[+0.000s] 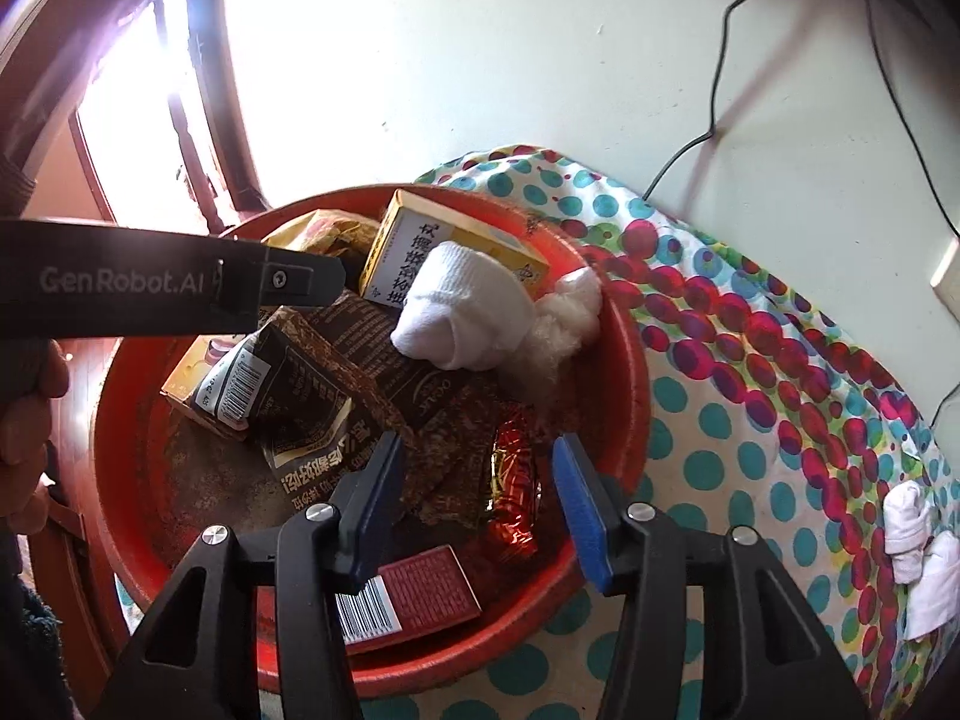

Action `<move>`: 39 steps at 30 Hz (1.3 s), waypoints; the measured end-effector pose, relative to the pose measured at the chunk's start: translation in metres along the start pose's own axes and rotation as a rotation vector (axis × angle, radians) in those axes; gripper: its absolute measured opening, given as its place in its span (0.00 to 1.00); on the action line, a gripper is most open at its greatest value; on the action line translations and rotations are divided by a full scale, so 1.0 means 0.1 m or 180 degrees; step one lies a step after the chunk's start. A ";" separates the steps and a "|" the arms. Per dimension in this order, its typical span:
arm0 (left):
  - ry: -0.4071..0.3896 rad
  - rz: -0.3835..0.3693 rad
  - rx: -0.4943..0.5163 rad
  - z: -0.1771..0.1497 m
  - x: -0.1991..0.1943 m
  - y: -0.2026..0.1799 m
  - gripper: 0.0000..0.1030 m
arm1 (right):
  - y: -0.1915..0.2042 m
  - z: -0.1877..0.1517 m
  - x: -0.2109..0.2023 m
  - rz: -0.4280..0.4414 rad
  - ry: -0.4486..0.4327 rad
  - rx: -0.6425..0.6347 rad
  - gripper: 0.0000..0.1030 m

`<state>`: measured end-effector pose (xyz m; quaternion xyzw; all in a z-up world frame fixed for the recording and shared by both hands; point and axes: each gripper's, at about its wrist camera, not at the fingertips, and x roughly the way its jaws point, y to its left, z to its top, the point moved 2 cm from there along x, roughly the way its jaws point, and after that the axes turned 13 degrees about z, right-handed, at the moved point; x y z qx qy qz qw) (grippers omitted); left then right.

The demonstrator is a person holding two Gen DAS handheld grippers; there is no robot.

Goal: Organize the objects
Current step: 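Grasp the white sock with the right gripper while the left gripper approaches the other sock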

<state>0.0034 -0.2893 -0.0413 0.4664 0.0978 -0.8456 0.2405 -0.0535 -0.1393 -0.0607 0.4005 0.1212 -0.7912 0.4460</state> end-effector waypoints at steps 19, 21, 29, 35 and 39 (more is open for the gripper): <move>-0.0156 -0.0556 0.1033 -0.41 -0.33 -1.53 0.51 | -2.16 -1.08 -1.71 -0.1433 -0.0472 0.1195 0.61; -0.0188 -0.0616 0.1099 -0.47 -0.35 -1.68 0.51 | -2.29 -1.15 -1.76 -0.1500 -0.0482 0.1240 0.65; -0.0435 -0.0594 0.1478 -0.73 -0.38 -2.15 0.51 | -2.65 -1.25 -1.63 -0.1448 -0.0422 0.1331 0.66; -0.0481 -0.0740 0.1621 -0.82 -0.30 -2.40 0.51 | -2.82 -1.27 -1.55 -0.1379 -0.0340 0.1343 0.66; -0.0445 -0.1001 0.1485 -0.70 -0.27 -2.66 0.51 | -2.91 -1.39 -1.58 -0.1279 -0.0355 0.1434 0.30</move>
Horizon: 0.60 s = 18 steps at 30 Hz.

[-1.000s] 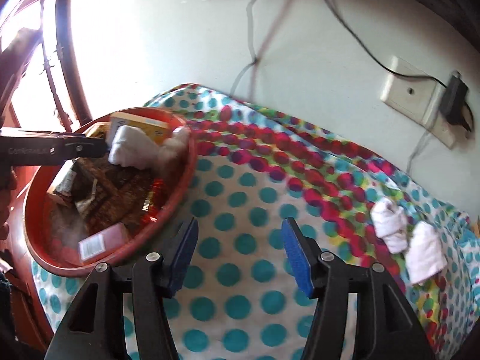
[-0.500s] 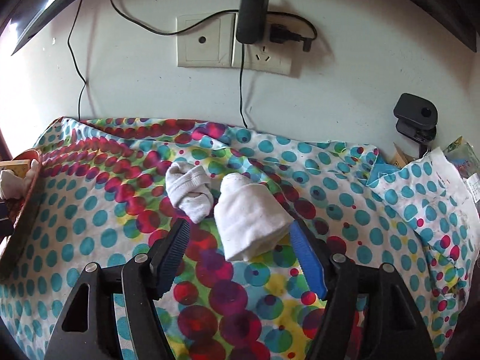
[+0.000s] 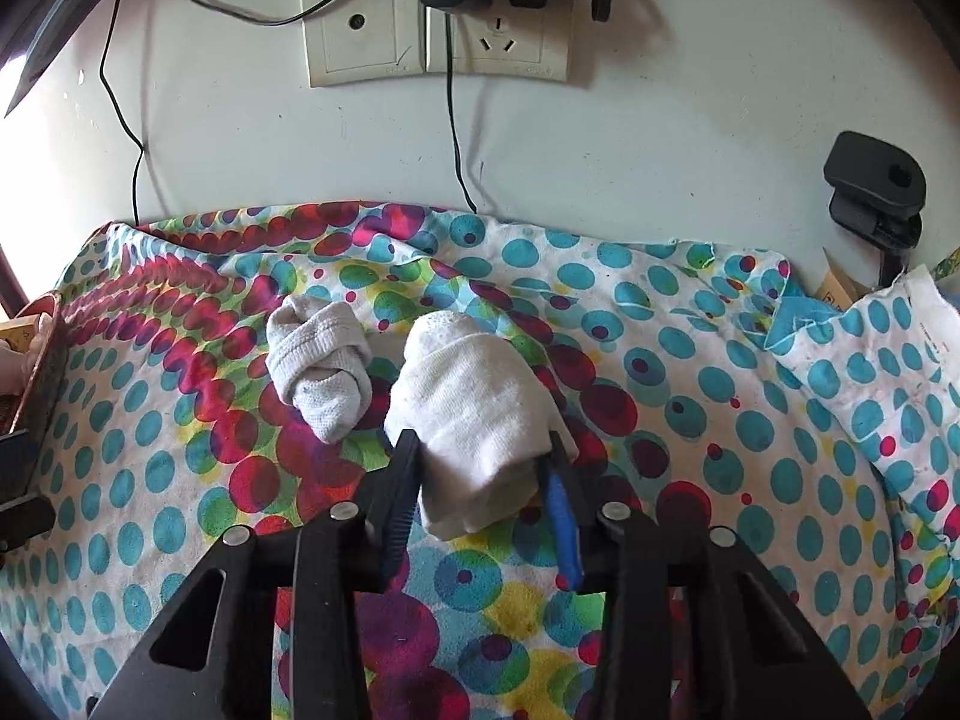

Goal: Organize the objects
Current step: 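Grasp the white sock with the right gripper while the left gripper approaches the other sock, then grasp the grey-white sock with the left gripper while the right gripper holds its sock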

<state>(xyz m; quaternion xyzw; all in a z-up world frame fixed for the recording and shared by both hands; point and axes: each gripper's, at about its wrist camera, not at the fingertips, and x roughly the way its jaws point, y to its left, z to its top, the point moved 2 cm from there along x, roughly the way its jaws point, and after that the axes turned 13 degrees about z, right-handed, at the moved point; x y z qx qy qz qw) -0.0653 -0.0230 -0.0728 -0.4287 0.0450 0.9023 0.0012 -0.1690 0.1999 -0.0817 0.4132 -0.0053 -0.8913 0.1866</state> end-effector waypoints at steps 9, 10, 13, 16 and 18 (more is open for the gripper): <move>0.0113 -0.0371 -0.0110 0.67 0.46 -0.61 0.51 | -0.15 -0.22 -0.25 0.0071 -0.0090 0.0021 0.23; 0.0137 -0.0377 -0.0110 0.71 0.52 -0.68 0.51 | -0.16 -0.25 -0.27 0.0064 -0.0110 0.0001 0.23; 0.0184 -0.0240 -0.0030 0.82 0.70 -0.85 0.51 | -0.16 -0.31 -0.25 0.0093 -0.0116 -0.0035 0.22; 0.0198 -0.0118 0.0058 0.89 0.86 -0.97 0.51 | -0.15 -0.30 -0.23 0.0114 -0.0113 -0.0042 0.22; 0.0210 -0.0083 0.0052 0.92 0.95 -1.00 0.51 | -0.16 -0.29 -0.20 0.0136 -0.0076 -0.0021 0.23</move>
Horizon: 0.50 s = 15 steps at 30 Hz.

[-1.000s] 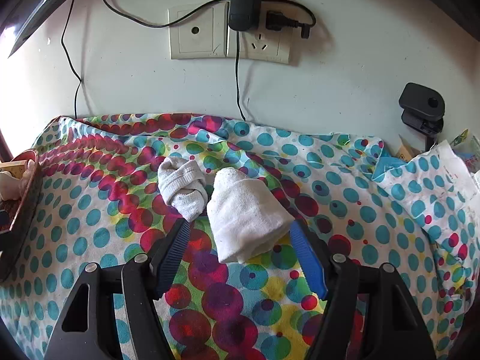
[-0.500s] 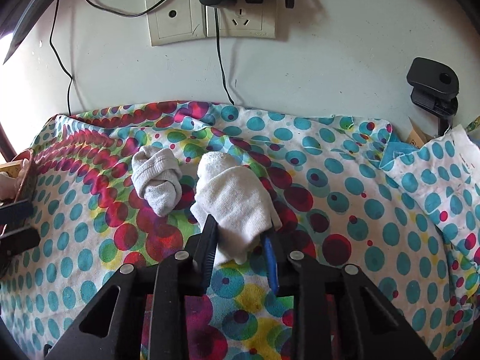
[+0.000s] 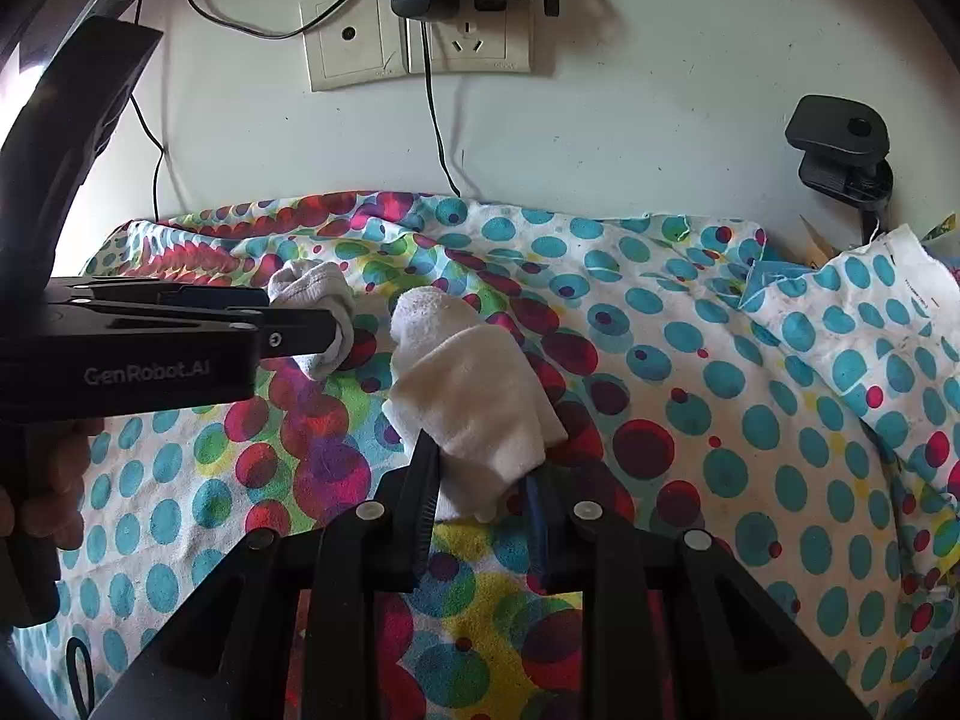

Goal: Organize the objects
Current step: 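Grasp the grey-white sock with the left gripper while the right gripper holds its sock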

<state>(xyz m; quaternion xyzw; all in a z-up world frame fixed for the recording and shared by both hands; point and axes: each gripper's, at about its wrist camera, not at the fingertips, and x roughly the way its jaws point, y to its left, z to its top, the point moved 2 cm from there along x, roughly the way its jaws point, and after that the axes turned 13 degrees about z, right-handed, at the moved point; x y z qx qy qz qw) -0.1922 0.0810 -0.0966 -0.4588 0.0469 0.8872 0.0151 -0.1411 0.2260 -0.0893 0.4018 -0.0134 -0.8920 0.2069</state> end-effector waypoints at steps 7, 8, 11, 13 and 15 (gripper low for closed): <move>-0.0119 0.0167 0.0087 -0.02 0.11 -0.03 0.51 | -0.02 -0.01 -0.01 0.0064 -0.0023 0.0073 0.23; -0.0117 0.0190 0.0095 -0.04 0.11 -0.04 0.51 | -0.02 -0.01 -0.01 0.0060 -0.0024 0.0072 0.23; -0.0146 0.0237 0.0152 -0.06 0.07 -0.05 0.34 | 0.00 -0.02 -0.01 0.0028 -0.0029 0.0049 0.24; -0.0137 0.0190 0.0145 -0.07 0.03 -0.02 0.27 | 0.02 -0.02 -0.01 0.0004 -0.0023 0.0021 0.25; -0.0114 0.0132 0.0102 -0.10 -0.02 0.03 0.25 | 0.03 -0.02 -0.01 -0.0012 -0.0029 0.0004 0.25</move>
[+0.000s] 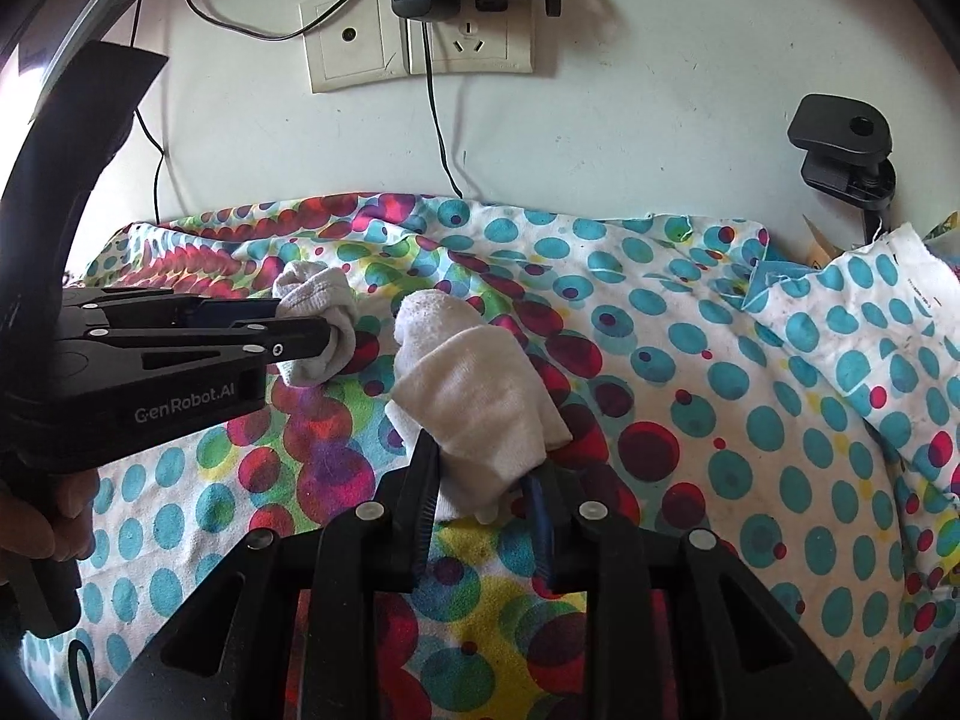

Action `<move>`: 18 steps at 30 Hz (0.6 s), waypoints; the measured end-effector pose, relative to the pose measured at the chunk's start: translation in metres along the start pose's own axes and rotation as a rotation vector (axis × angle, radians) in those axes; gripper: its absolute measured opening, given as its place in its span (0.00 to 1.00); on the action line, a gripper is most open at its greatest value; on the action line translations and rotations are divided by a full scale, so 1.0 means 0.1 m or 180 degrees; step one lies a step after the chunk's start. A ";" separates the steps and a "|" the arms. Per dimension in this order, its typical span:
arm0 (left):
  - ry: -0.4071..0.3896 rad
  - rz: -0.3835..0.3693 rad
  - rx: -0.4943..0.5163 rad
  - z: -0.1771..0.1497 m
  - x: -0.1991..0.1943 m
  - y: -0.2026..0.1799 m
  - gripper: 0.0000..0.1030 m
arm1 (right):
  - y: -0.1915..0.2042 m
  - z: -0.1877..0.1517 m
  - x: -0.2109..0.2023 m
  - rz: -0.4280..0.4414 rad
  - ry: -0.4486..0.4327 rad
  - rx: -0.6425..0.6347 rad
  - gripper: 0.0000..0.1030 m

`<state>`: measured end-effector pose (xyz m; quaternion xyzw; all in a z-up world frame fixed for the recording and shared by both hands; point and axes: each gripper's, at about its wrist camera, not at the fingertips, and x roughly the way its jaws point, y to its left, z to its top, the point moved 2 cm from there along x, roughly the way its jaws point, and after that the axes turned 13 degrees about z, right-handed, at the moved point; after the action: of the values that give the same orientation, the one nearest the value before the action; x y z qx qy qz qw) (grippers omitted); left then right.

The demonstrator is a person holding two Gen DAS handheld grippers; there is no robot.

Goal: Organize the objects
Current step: 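Grasp the grey-white sock with the left gripper while the right gripper holds its sock, then carry the grey-white sock with the left gripper to the tray while the right gripper holds its sock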

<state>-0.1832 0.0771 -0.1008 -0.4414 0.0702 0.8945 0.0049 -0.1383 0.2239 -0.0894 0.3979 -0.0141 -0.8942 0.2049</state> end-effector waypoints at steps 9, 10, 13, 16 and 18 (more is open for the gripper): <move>-0.0093 0.0019 -0.0019 -0.26 -0.35 0.19 0.23 | 0.00 0.01 0.02 -0.0017 0.0010 0.0014 0.28; -0.0108 0.0029 0.0008 -0.29 -0.40 0.20 0.23 | 0.00 0.02 0.02 -0.0018 0.0012 0.0011 0.28; -0.0117 0.0050 0.0011 -0.39 -0.53 0.28 0.23 | 0.00 0.03 0.02 -0.0018 0.0017 0.0019 0.28; -0.0150 0.0107 0.0032 -0.50 -0.65 0.35 0.23 | 0.00 0.03 0.01 -0.0010 0.0019 0.0033 0.30; -0.0160 0.0179 0.0053 -0.57 -0.71 0.39 0.23 | -0.01 0.03 0.02 0.0000 0.0041 0.0038 0.30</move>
<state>-0.0978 0.0349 -0.0746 -0.4166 0.0900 0.9045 -0.0148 -0.1424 0.2233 -0.0889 0.4049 -0.0182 -0.8914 0.2026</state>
